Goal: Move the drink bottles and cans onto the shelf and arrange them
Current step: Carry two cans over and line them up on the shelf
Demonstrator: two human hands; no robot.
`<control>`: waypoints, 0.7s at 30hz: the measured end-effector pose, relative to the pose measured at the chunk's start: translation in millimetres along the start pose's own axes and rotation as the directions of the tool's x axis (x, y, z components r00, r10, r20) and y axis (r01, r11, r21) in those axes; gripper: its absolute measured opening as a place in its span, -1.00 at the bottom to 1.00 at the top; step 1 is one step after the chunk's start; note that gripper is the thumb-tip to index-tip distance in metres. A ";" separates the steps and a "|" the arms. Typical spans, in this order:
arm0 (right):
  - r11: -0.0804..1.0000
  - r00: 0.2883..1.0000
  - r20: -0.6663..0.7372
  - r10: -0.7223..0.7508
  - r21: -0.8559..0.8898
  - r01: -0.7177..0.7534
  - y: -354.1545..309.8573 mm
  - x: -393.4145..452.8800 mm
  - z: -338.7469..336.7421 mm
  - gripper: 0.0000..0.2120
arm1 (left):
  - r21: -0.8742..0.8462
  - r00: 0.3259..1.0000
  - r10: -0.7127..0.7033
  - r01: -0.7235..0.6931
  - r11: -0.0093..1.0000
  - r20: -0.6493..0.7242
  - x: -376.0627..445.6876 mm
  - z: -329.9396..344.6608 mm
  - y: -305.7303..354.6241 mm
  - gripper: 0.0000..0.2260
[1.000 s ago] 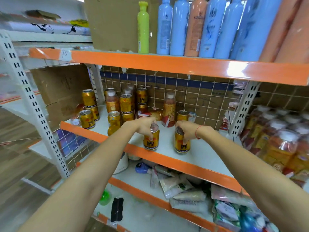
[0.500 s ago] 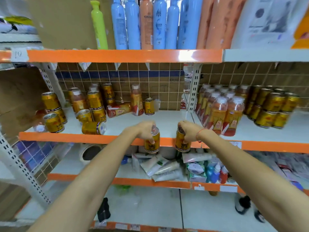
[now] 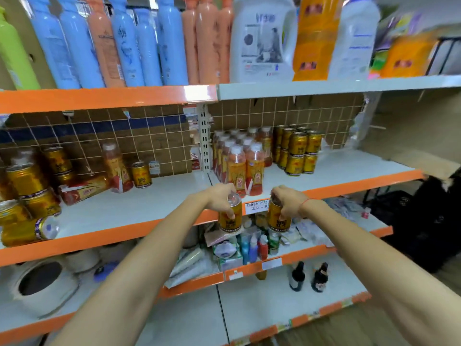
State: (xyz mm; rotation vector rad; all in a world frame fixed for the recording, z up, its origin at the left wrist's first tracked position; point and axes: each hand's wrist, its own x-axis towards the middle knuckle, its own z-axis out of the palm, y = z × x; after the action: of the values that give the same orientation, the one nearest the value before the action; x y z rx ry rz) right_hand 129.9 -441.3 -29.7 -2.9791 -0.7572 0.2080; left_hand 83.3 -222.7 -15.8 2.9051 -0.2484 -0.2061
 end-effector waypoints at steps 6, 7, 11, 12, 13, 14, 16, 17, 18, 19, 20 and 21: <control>0.999 0.998 -0.020 0.054 0.003 -0.054 94.3 -17.2 -9.2 -0.42 | -0.059 0.997 0.072 -0.072 0.996 -0.005 60.8 7.3 76.5 -0.34; 0.998 0.998 -0.022 0.059 0.003 -0.059 110.2 -18.4 -11.8 -0.41 | -0.062 0.997 0.071 -0.072 0.995 -0.016 71.0 8.1 89.9 -0.34; 0.998 0.998 -0.025 0.056 0.010 -0.055 170.6 -17.7 -24.8 -0.39 | -0.143 0.999 0.017 -0.023 0.989 -0.044 109.0 13.1 136.8 -0.20; 0.998 0.998 -0.033 0.054 0.010 -0.054 184.2 -16.8 -28.2 -0.39 | -0.168 0.998 -0.003 -0.006 0.986 -0.057 117.7 13.9 147.5 -0.18; 0.998 0.998 -0.041 0.054 0.012 -0.054 196.8 -15.6 -31.3 -0.38 | -0.180 0.997 -0.022 0.009 0.984 -0.069 125.2 13.9 157.7 -0.18; 0.998 0.997 -0.049 0.054 0.017 -0.053 208.6 -14.5 -33.7 -0.37 | -0.181 0.996 -0.036 0.019 0.983 -0.087 132.5 13.7 167.6 -0.21; 0.999 0.996 -0.077 0.046 0.025 -0.044 229.7 -12.1 -37.4 -0.35 | -0.164 0.992 -0.054 0.034 0.986 -0.116 146.4 14.1 183.4 -0.30; 0.999 0.994 -0.100 0.043 0.027 -0.040 238.9 -10.4 -39.4 -0.34 | -0.162 0.990 -0.060 0.039 0.986 -0.128 153.9 15.0 189.3 -0.34; 0.999 0.991 -0.125 0.043 0.033 -0.040 246.9 -8.4 -41.2 -0.34 | -0.164 0.988 -0.066 0.044 0.986 -0.136 161.2 16.3 193.6 -0.35; 0.998 0.988 -0.147 0.046 0.044 -0.040 254.1 -5.6 -42.2 -0.35 | -0.169 0.987 -0.074 0.050 0.984 -0.142 167.7 17.1 197.3 -0.34; 0.998 0.985 -0.166 0.047 0.059 -0.037 260.5 -2.1 -42.7 -0.36 | -0.176 0.986 -0.083 0.057 0.983 -0.143 173.7 17.6 200.8 -0.33; 0.997 0.983 -0.179 0.049 0.074 -0.036 266.3 2.2 -43.2 -0.36 | -0.180 0.986 -0.087 0.060 0.982 -0.145 179.7 17.5 204.0 -0.31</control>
State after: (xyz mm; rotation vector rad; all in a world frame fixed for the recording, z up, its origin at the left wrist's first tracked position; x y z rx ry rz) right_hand 263.5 -675.0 -11.7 -2.8986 -0.6525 -0.0338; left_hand 224.9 -455.3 -7.9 2.7398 -0.0920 -0.0156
